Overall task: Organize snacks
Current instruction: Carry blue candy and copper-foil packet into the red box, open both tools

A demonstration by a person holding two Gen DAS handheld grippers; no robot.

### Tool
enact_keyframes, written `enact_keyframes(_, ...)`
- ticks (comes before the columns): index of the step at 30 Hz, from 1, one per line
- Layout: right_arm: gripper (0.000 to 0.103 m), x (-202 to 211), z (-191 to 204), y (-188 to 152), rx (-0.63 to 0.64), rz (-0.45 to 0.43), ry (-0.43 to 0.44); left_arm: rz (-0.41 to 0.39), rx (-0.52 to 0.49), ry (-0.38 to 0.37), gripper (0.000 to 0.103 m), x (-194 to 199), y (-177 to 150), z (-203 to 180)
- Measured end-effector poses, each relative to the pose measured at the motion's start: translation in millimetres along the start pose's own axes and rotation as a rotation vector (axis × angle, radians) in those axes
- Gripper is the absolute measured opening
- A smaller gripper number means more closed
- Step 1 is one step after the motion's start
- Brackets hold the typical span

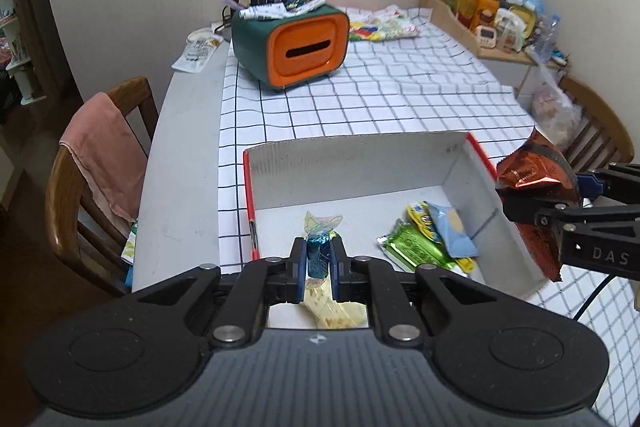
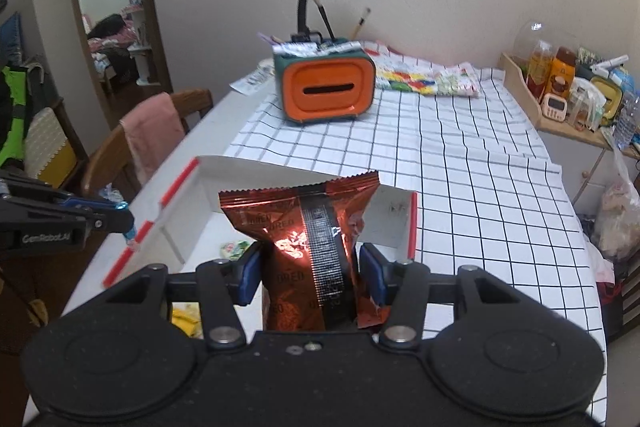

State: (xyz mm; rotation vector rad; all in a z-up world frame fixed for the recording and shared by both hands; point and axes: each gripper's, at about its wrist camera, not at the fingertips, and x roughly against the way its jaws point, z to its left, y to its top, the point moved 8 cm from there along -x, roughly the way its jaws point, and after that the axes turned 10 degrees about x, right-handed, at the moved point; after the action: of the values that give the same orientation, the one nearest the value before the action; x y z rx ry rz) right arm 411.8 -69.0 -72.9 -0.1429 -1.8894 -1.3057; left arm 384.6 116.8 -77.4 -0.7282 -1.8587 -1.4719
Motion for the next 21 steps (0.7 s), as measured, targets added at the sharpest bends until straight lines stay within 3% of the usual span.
enact_keyframes(12,0.051,-81,-3,-12,0.091,0.172,0.015,0.139,-0.085,0.103,0.011,-66,-4,-16)
enact_keyframes(21,0.051,-112,7,-39,0.183,0.273,0.008,0.231,-0.129,0.146,0.011,-94,-19,-18)
